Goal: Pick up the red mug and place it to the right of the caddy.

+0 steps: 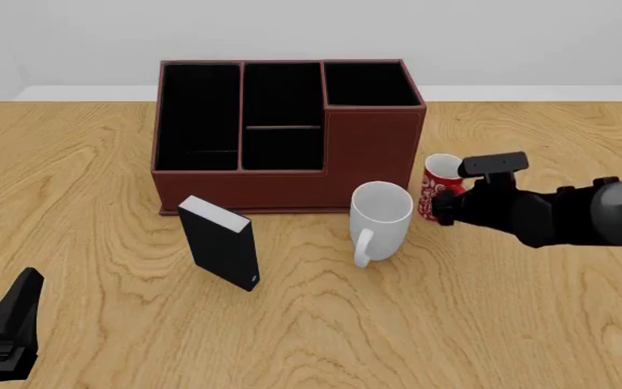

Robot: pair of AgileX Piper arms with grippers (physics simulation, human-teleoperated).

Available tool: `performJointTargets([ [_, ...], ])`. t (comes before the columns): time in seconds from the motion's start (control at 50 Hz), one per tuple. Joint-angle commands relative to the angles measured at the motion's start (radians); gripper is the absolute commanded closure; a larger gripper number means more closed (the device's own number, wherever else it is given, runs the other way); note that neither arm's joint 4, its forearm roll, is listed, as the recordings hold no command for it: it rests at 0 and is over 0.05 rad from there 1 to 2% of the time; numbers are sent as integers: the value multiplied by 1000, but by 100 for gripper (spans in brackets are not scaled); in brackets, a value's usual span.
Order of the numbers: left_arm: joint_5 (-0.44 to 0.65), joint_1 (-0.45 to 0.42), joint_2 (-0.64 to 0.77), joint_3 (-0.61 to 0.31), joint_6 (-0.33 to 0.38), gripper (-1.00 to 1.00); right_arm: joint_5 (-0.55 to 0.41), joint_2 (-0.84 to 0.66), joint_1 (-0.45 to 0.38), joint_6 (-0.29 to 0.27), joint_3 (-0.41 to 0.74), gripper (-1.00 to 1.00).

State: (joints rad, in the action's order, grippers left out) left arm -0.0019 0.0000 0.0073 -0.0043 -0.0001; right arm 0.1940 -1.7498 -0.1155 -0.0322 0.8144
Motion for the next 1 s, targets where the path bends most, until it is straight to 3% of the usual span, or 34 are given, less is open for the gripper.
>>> performJointTargets([
  [0.02, 0, 0, 0, 0, 0, -100, 5, 5, -1, 10, -19, -100],
  [0.46, 0, 0, 0, 0, 0, -100, -9, 84, 15, 16, -60, -100],
  [0.74, 0, 0, 0, 0, 0, -100, -72, 400, 27, 36, -235, -100],
  [1.0, 0, 0, 0, 0, 0, -100, -450, 1009, 46, 32, -330, -100],
])
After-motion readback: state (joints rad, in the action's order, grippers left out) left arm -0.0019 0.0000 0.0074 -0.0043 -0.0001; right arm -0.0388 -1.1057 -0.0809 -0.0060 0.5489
